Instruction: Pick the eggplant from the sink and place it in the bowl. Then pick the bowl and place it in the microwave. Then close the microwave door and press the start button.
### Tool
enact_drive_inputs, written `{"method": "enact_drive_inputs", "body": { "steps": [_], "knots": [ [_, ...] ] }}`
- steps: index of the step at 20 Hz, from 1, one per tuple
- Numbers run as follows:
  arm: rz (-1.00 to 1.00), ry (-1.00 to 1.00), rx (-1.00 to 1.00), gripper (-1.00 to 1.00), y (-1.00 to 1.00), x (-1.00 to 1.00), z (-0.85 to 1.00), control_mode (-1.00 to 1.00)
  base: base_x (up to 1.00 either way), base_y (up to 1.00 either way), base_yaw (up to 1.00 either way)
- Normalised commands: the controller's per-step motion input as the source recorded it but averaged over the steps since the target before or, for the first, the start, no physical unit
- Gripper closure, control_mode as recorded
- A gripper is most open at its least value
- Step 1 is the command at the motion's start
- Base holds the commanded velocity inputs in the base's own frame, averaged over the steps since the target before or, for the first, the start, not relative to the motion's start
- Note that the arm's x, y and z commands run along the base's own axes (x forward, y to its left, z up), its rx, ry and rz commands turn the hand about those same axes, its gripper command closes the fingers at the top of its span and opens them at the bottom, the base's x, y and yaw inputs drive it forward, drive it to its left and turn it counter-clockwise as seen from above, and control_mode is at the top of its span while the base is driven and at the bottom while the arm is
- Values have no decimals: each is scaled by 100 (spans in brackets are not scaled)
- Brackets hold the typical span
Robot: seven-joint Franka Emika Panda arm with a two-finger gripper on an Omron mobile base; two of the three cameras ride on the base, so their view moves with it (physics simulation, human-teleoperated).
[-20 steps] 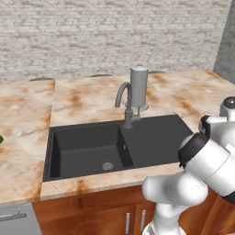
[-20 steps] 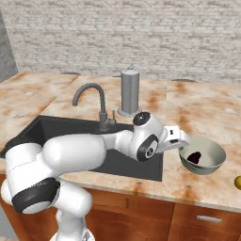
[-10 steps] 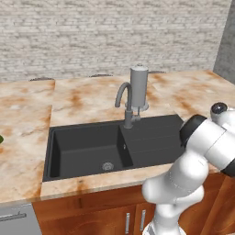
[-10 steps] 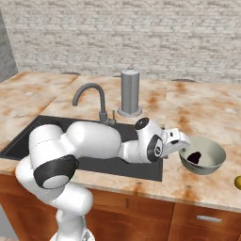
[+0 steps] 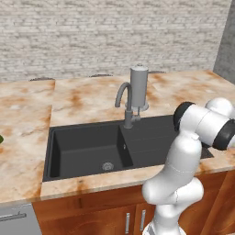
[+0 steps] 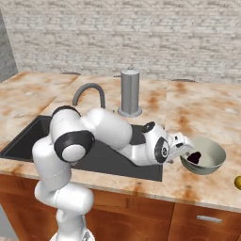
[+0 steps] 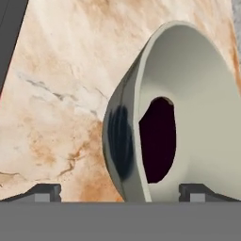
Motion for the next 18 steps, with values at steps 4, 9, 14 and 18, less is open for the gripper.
{"method": "enact_drive_inputs", "body": {
  "steps": [4, 9, 14, 18],
  "knots": [
    [0, 0, 0, -100, -37, 1, -10, -100, 0, 0, 0],
    [1, 1, 0, -100, -22, 20, -12, -100, 0, 0, 0],
    [4, 4, 0, 100, -18, 30, -13, -100, 0, 0, 0],
    [0, -1, 0, 100, 0, -8, -4, -100, 0, 0, 0]
  ]
}}
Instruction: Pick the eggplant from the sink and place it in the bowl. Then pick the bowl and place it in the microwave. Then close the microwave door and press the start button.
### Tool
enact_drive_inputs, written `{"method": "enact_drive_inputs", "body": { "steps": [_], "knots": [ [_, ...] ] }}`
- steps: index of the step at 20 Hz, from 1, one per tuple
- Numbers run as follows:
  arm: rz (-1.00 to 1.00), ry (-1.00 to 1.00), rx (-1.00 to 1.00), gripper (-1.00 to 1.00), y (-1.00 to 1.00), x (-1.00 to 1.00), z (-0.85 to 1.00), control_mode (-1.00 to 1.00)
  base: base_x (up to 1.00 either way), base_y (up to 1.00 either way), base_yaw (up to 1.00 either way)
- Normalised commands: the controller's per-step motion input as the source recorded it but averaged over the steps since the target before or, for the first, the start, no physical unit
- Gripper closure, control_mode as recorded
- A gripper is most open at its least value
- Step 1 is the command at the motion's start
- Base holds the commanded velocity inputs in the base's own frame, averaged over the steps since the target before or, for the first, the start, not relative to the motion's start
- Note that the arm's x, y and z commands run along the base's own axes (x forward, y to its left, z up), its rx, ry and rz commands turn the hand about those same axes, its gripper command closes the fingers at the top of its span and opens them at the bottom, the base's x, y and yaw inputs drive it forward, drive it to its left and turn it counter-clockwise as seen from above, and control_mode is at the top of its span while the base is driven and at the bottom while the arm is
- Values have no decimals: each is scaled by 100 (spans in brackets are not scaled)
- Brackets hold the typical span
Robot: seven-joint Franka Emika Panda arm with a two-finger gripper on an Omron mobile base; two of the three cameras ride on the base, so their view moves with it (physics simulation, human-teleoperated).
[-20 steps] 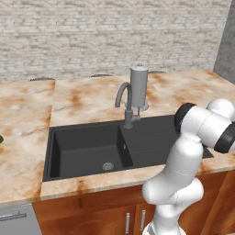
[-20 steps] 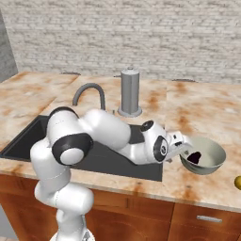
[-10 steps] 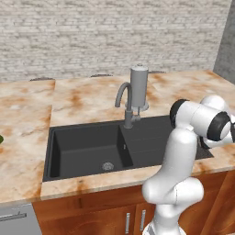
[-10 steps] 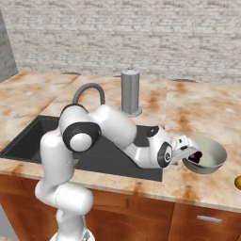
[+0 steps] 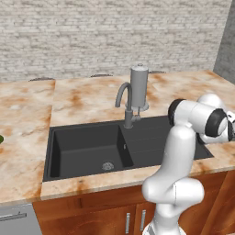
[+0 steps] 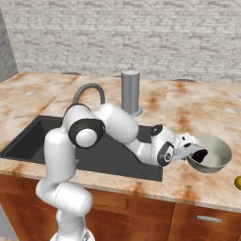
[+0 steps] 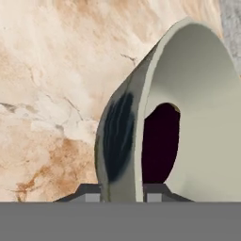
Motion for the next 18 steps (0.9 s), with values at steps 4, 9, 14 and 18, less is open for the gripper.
{"method": "enact_drive_inputs", "body": {
  "steps": [4, 9, 14, 18],
  "knots": [
    [3, 0, -4, 100, 16, -37, 83, -100, 0, 0, 0],
    [20, 4, -6, 100, 61, -51, 100, -100, 0, 0, 0],
    [20, 15, -14, 100, 100, -57, 100, -100, 0, 0, 0],
    [4, 24, -7, 100, 100, -57, 100, -100, 0, 0, 0]
  ]
}}
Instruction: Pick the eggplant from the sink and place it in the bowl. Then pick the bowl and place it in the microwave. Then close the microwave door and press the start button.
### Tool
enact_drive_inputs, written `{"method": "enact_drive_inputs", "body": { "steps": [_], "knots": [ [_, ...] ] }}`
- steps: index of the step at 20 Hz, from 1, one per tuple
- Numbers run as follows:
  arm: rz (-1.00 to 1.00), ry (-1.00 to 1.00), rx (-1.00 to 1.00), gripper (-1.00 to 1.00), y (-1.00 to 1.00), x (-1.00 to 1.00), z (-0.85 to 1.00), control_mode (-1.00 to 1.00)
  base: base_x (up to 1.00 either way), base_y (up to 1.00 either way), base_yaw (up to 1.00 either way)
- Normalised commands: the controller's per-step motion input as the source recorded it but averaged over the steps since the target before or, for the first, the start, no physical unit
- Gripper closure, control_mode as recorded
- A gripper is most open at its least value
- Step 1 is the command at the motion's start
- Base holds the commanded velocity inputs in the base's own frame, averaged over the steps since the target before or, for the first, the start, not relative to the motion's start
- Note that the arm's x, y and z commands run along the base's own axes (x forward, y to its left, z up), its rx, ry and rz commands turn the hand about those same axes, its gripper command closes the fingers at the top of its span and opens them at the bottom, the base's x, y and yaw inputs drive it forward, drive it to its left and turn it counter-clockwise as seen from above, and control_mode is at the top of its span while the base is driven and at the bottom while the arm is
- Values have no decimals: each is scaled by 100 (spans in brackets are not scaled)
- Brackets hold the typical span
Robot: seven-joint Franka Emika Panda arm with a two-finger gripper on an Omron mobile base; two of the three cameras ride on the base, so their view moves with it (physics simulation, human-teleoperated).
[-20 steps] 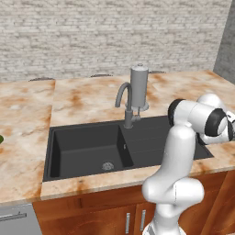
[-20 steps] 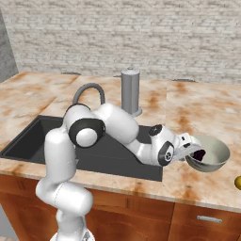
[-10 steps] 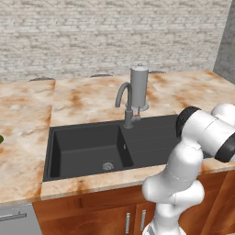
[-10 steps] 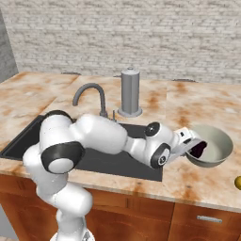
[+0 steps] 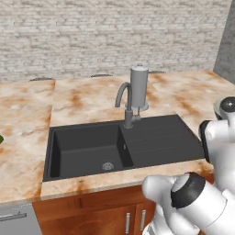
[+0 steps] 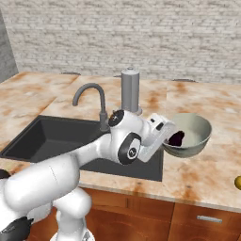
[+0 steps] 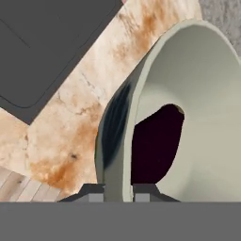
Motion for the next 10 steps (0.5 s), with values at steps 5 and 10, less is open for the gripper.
{"method": "enact_drive_inputs", "body": {
  "steps": [5, 10],
  "knots": [
    [6, 33, -1, 100, 100, -38, 100, -100, 0, 0, 0],
    [11, 28, 0, 100, 100, -32, 100, -100, 0, 0, 0]
  ]
}}
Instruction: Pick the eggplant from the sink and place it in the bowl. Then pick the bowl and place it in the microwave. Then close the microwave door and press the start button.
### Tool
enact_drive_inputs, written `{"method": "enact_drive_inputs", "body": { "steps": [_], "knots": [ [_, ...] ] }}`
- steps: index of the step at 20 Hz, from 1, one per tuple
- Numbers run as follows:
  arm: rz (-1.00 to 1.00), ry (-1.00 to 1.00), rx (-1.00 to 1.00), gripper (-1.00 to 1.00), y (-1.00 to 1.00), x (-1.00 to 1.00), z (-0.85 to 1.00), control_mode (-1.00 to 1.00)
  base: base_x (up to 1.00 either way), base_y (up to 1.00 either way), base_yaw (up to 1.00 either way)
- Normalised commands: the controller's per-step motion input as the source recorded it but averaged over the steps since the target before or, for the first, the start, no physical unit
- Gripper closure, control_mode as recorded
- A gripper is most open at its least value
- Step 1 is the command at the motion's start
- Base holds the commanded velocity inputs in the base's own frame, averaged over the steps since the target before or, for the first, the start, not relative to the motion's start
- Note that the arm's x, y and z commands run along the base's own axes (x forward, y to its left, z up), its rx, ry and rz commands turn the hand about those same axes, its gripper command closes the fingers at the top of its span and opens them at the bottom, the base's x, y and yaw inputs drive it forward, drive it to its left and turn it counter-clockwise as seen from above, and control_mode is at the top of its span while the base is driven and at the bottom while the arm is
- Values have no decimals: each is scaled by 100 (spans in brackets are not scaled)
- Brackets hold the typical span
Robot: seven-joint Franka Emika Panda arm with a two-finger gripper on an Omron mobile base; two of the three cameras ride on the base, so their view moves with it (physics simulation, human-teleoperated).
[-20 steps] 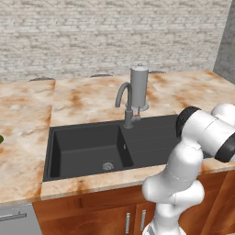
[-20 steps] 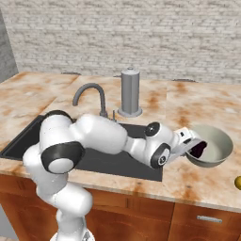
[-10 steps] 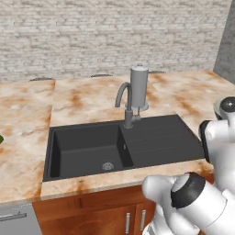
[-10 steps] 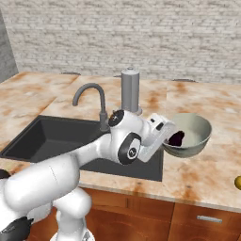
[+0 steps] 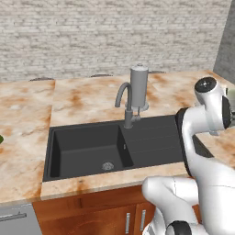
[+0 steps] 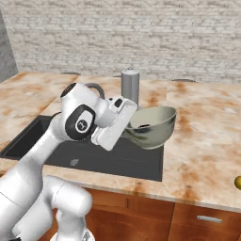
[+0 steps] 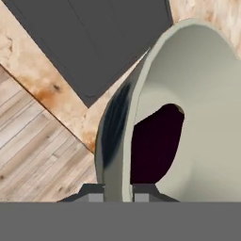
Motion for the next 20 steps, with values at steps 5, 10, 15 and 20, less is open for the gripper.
{"method": "enact_drive_inputs", "body": {
  "steps": [5, 10, 15, 20],
  "knots": [
    [29, 6, 0, 100, 83, -55, 91, -100, 0, 0, 0],
    [40, -5, 0, 100, 40, -54, 40, -100, 0, 0, 0],
    [27, -7, 0, 100, 15, -38, 33, -100, 0, 0, 0],
    [12, -3, 0, 100, 17, -55, 5, -100, 0, 0, 0]
  ]
}}
